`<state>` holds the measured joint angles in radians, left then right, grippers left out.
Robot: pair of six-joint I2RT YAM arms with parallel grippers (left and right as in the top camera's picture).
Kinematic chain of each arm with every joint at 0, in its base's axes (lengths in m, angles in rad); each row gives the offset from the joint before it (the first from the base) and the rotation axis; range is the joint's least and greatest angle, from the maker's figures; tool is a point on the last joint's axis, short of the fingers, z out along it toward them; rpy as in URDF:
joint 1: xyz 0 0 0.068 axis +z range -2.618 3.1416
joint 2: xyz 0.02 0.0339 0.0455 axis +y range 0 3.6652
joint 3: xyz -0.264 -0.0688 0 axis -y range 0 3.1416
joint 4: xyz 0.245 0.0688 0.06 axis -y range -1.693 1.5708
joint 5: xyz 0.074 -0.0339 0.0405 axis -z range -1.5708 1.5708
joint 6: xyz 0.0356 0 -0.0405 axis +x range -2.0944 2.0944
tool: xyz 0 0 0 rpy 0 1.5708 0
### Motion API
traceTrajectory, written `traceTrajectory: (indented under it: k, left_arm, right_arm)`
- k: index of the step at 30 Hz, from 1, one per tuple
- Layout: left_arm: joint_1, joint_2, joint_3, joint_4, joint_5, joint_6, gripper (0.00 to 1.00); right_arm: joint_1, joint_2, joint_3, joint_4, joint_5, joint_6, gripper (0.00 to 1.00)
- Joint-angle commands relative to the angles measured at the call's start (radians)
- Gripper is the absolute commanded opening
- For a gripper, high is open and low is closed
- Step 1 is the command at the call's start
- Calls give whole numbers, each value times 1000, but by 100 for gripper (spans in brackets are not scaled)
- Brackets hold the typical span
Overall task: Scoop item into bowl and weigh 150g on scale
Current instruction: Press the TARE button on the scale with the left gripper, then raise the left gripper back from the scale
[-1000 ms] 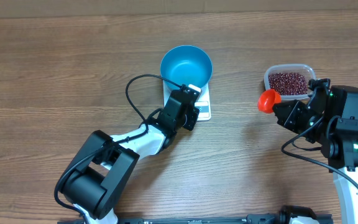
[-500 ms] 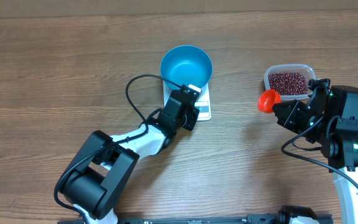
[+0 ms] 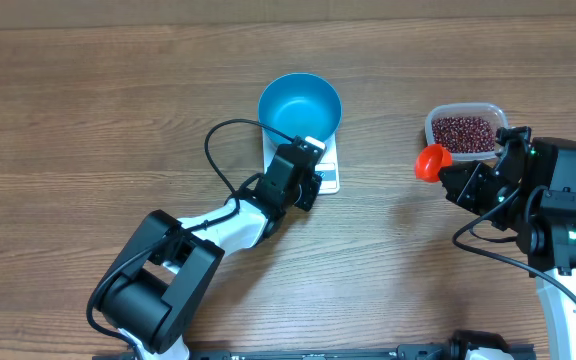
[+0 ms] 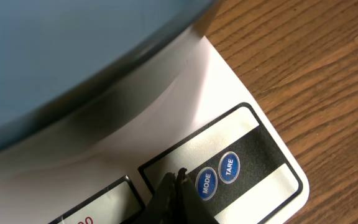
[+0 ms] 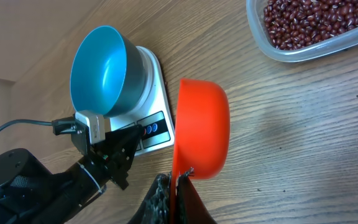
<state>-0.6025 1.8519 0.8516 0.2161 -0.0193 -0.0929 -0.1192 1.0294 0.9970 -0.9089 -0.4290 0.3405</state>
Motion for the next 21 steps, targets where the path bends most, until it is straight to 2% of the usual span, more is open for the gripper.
traceTrajectory:
  k: [1,16,21]
  left_arm:
    - [-8,26,-18,-37,12,30,4]
    - [-8,25,-18,-84,-11,45,4]
    - [-7,-42,6,-92,-10,45,4]
  right_arm:
    - [-6,-10,25,5,10,2,4]
    - [-6,-10,25,-3,10,2,4]
    - [-6,-10,25,-2,11,2,4]
